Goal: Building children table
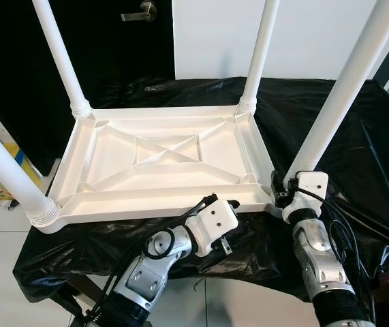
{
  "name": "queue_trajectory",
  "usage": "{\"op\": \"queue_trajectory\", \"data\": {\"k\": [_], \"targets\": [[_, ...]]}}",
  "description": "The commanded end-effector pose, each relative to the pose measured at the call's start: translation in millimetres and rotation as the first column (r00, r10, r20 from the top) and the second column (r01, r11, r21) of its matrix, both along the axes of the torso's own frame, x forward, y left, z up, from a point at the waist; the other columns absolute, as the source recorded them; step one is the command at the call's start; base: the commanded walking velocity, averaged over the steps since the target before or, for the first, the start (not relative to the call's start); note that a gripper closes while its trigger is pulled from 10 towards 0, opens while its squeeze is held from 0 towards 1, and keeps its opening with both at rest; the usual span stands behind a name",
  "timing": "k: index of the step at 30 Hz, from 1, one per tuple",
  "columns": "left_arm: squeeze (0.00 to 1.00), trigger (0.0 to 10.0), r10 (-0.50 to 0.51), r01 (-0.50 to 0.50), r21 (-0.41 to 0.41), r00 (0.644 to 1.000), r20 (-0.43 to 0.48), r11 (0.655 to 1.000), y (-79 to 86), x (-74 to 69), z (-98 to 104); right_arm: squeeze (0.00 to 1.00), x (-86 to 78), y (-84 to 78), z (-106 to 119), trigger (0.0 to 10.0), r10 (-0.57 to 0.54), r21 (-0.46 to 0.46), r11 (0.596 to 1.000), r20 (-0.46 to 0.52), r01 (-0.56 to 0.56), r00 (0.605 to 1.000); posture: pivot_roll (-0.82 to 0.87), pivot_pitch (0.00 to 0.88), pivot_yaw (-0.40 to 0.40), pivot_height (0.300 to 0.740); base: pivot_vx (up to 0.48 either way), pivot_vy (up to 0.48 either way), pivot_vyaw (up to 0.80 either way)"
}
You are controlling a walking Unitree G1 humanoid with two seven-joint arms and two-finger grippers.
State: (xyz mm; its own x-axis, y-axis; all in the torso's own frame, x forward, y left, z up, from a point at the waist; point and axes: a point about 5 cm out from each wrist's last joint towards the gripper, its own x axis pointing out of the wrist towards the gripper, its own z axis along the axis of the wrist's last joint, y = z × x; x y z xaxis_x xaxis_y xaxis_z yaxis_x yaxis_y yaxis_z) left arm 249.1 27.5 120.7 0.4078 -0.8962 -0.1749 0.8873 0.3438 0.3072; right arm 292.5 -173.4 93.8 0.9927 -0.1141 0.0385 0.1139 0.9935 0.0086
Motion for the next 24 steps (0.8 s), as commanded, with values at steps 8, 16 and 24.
{"op": "queue_trajectory", "data": {"k": [8, 16, 24], "targets": [[0.00, 10.0, 0.048, -0.048, -0.006, 0.999, 0.000, 0.999, -1.1, -0.3, -1.8, 0.00, -14.6, 0.0, -31.8, 10.0, -0.176, 0.030, 0.983, -0.160, 0.183, 0.971, -0.02, 0.035, -0.043, 0.740, 0.000, 0.000, 0.00], [0.00, 10.0, 0.054, -0.054, -0.004, 0.999, 0.001, 0.999, 0.8, 1.5, -1.3, 0.00, -14.1, 1.4, -27.4, 10.0, -0.179, 0.029, 0.982, -0.142, 0.185, 0.973, -0.02, 0.036, -0.043, 0.740, 0.000, 0.000, 0.00], [0.00, 10.0, 0.056, -0.056, -0.005, 0.998, 0.001, 0.998, 0.3, 0.1, -1.3, 1.00, -13.4, 4.7, -12.6, 10.0, -0.113, 0.042, 0.993, -0.034, 0.114, 0.993, -0.02, 0.039, -0.044, 0.740, 0.000, 0.000, 0.00]]}}
